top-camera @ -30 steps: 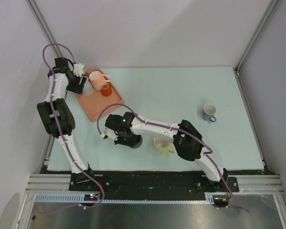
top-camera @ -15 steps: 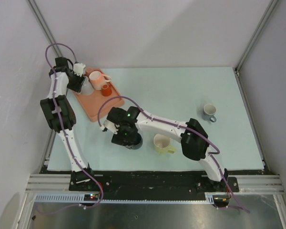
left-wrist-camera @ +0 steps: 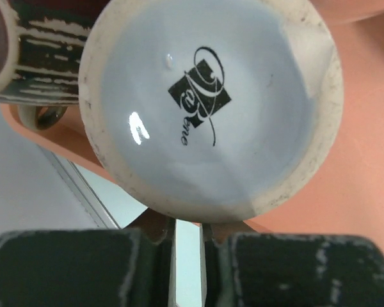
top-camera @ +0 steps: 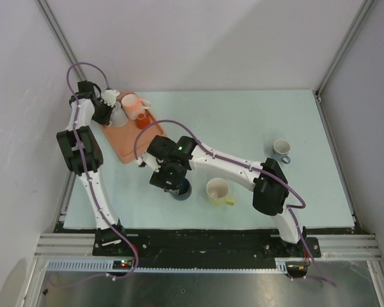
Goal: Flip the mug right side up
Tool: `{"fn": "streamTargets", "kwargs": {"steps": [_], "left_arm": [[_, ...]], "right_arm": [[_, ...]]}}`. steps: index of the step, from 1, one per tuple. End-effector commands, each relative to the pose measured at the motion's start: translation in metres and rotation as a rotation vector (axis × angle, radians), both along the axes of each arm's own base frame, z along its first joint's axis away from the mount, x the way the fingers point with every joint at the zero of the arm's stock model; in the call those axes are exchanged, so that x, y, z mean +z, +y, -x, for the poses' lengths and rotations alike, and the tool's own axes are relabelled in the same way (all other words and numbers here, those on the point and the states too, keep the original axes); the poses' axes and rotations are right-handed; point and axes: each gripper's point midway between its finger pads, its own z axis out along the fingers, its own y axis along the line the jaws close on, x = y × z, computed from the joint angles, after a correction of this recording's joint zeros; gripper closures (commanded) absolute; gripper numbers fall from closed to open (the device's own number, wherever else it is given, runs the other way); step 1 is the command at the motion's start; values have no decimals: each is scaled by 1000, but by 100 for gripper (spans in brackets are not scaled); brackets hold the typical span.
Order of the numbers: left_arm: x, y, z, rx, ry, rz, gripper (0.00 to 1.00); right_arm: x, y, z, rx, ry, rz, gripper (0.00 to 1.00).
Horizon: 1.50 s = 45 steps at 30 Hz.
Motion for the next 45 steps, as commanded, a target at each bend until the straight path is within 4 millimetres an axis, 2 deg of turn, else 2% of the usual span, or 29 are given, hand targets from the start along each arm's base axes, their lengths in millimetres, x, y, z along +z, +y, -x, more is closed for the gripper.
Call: {"fn": "streamTargets", "kwargs": {"steps": [1,5,9,10,11,12,15,18,19,20,21,22,26,27,30,34,36,40,43,45], "left_arm": [[29,-11,0,-78,-73,29,97],[43,-12,15,-51,-75,37,100],[68,-13,34,31,-94,66,100],[75,-16,40,49,-100,80,100],[80,-20,44,71,-103,103,100],[87,-26,50,83,-111,128,100],[108,-41,65,127,-138,207,100],[133,-62,82,156,-168,308,100],[142,-70,86,156,-179,345,100],[153,-80,91,160,-191,385,100],[162,-91,94,149,-199,430,100],[173,-105,98,136,-209,476,100],[216,-168,115,18,-225,637,100],[226,-183,120,-15,-224,676,100],[248,-223,136,-90,-192,782,100],[263,-259,155,-176,-160,843,100],[270,-278,164,-230,-130,881,100],[282,-300,176,-292,-106,919,100],[286,-308,179,-321,-103,928,100],[283,-309,179,-316,-98,922,100]], "right_arm": [[33,-3,-5,-49,-29,-72,24],[39,-9,-8,-72,-33,-84,24],[58,-9,-15,-117,-20,-167,21],[66,-9,-19,-130,-19,-205,19],[73,-7,-22,-138,-14,-244,10],[81,-6,-26,-150,-14,-286,5],[108,7,-39,-192,12,-446,1],[149,22,-60,-256,79,-683,1],[157,23,-68,-303,131,-752,1],[179,29,-76,-302,163,-866,1],[187,29,-84,-348,232,-946,1],[213,33,-91,-327,265,-1080,1],[247,25,-127,-429,461,-1391,1],[249,22,-138,-460,490,-1430,1],[265,12,-156,-479,530,-1557,1],[282,2,-163,-461,536,-1658,1],[281,2,-165,-481,545,-1664,1],[274,0,-167,-521,581,-1680,2],[271,-1,-165,-532,598,-1680,4],[276,-3,-162,-507,586,-1693,13]]}}
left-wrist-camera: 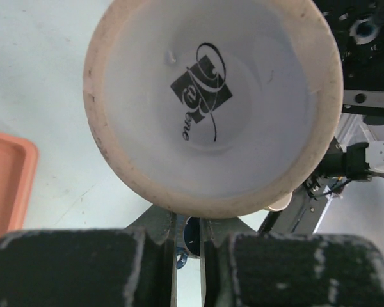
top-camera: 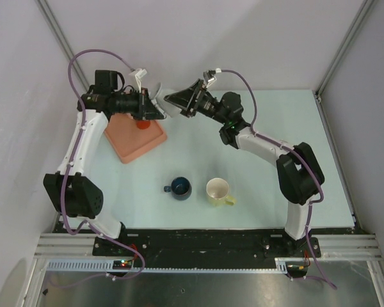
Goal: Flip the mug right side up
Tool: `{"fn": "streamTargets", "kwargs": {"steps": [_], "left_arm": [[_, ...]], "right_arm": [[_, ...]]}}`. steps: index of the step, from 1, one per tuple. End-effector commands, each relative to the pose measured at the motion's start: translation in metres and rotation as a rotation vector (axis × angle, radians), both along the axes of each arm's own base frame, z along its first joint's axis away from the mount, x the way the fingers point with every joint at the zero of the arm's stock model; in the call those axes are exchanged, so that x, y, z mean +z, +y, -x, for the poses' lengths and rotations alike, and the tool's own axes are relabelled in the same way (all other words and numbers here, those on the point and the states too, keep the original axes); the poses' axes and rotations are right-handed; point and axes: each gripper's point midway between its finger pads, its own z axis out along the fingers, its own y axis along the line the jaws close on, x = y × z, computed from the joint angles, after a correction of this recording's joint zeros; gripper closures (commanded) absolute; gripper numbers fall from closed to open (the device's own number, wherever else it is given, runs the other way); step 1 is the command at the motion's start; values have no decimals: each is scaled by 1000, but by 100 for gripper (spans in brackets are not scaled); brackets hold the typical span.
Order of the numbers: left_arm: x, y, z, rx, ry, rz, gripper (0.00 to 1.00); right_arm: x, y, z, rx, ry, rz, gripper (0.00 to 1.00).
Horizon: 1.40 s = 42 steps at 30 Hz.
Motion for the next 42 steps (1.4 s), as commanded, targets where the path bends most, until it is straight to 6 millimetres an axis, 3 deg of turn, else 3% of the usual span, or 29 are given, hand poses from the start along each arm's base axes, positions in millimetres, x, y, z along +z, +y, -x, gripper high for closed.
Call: {"fn": "streamTargets", "kwargs": {"steps": [1,2,3,4,5,7,8,10,12,16,20,24,27,31,36,42], "left_arm": [[50,-16,14,-69,-120,77,100],[46,-18,16,-81,-109,81,100],[43,-20,18,-90,-101,84,100],[40,-20,17,-91,-98,78,97],[37,-18,15,-80,-101,65,88],[30,-7,6,-27,-124,8,30],[27,3,0,15,-138,-30,15],[21,25,-10,84,-162,-91,4],[14,48,-20,157,-186,-170,1],[-13,97,-39,293,-218,-417,0],[-35,126,-49,311,-229,-599,0],[-48,145,-62,299,-239,-728,0],[-55,156,-72,312,-229,-784,0],[-73,158,-80,310,-183,-798,0],[-93,159,-84,299,-135,-805,0],[-117,160,-91,273,-90,-836,0]], "right_arm": [[37,-8,14,8,-82,-100,27],[39,-8,14,13,-88,-104,44],[41,-8,15,18,-95,-106,69],[41,-9,15,18,-96,-101,85],[42,-10,15,16,-100,-95,92],[30,-13,11,-9,-78,-21,98],[29,-19,10,-43,-103,29,99],[12,-30,2,-138,-108,203,100],[-12,-50,-8,-265,-121,452,100],[-70,-121,-13,-439,-104,1011,100],[-117,-193,14,-430,33,1423,100],[-169,-248,64,-312,259,1709,100],[-205,-255,100,-191,368,1705,100],[-242,-259,129,-136,477,1660,100],[-274,-262,142,-121,531,1649,100],[-301,-269,145,-105,573,1698,100]]}}
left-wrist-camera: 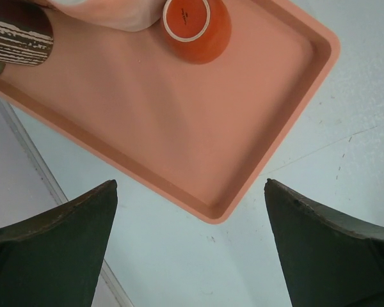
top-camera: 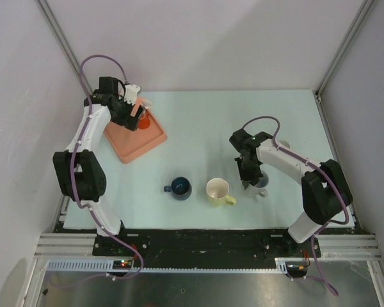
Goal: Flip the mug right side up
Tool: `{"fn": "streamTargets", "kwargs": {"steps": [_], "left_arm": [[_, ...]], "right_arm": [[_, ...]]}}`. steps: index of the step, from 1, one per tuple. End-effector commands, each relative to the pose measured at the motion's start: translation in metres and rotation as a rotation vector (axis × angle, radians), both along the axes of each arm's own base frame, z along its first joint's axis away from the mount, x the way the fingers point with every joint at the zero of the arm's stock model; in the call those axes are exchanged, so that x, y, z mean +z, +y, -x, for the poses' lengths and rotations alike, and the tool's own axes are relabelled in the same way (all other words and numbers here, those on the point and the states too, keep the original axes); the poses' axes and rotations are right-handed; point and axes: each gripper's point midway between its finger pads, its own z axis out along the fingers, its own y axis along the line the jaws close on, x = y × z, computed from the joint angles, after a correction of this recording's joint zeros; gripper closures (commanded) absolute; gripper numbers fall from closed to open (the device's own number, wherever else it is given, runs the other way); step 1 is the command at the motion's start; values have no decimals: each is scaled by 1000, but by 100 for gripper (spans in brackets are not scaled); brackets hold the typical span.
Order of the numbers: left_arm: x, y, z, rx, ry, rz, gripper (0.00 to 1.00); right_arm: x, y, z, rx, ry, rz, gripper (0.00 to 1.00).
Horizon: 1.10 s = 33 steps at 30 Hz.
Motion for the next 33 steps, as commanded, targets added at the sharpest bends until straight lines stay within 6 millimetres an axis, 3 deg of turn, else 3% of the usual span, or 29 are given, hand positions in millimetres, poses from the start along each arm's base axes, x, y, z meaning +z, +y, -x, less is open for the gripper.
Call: {"fn": "streamTargets", "kwargs": {"steps": [1,2,7,12,17,20,26,33], "left_arm": [[-1,2,-19,-14,-23,-45,0],[-4,3,-22,-10,-18,-54,0],[-19,-2,-42,-12,2,-55,0],[-13,-19,-71,15,-34,30,0],[-29,-38,-96,24,-29,44,0],[-46,-37,-105,48,-10,19,0],[-72,-33,-117,105,19,8,1],[-89,-35,-124,119,38,20,16]], "right_arm": [[-3,3,-14,-25,-57,-12,100],[-5,2,-15,-25,-57,-7,99],[-2,1,-17,-34,-79,-5,70],[4,-1,-16,-40,-93,-8,56],[11,-2,-14,-43,-104,-15,41],[17,-5,-11,-49,-110,-12,31],[31,-13,-8,-62,-148,0,21],[38,-19,-7,-69,-170,10,20]]}}
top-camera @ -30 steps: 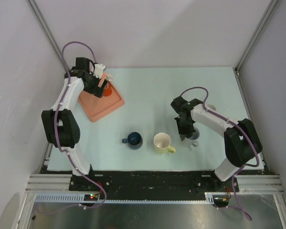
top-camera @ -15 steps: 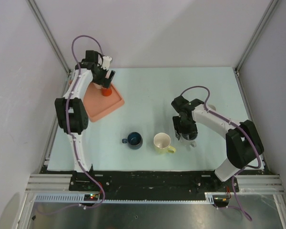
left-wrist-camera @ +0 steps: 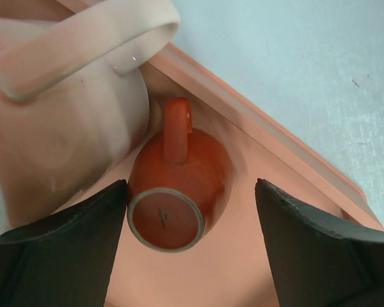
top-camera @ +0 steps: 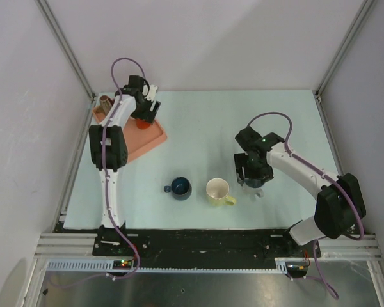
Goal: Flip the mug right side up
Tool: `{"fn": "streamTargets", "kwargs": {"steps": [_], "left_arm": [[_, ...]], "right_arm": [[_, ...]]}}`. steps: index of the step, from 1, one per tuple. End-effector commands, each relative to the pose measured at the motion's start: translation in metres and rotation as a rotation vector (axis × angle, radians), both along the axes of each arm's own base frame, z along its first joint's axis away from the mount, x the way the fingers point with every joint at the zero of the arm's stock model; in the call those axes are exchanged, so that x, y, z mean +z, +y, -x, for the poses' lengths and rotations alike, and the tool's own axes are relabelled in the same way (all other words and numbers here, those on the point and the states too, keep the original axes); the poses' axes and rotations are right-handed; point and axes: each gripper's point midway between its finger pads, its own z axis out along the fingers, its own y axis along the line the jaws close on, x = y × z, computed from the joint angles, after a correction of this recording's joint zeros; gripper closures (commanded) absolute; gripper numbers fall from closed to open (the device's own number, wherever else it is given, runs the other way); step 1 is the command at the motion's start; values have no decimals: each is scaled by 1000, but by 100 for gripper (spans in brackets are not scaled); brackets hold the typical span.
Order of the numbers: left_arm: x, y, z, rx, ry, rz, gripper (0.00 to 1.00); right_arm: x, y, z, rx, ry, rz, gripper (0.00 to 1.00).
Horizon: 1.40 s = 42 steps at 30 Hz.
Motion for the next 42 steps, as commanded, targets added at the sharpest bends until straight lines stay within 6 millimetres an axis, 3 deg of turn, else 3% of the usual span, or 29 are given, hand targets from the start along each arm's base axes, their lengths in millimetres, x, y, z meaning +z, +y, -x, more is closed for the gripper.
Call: {"fn": "streamTargets", "kwargs": {"steps": [1,6,10,12,14,23,28,34,38,42], "left_arm": [[19,2,-17,35,-67,10,20],[7,-1,-6,6,-26,25,43],[7,0,2,2,-11,33,71],[10,0,8,-5,-7,38,91],[16,-2,14,-19,-8,50,98],[66,-38,57,-279,-58,222,100],[95,-52,75,-397,-112,276,100],[164,-83,91,-447,-215,454,100],[226,-107,104,-450,-276,610,100],[284,-126,129,-491,-336,713,100]], "right_arm": [[12,-9,-1,-24,-39,23,20],[18,-11,-2,-31,-57,10,20],[24,-12,-5,-32,-71,3,20],[27,-13,-6,-32,-78,8,20],[33,-16,-7,-32,-89,15,19],[73,4,-18,46,-206,-126,7],[106,31,-28,142,-327,-290,3],[176,77,-53,183,-518,-583,3],[246,135,-75,211,-647,-958,2],[295,177,-100,222,-700,-1272,1]]}}
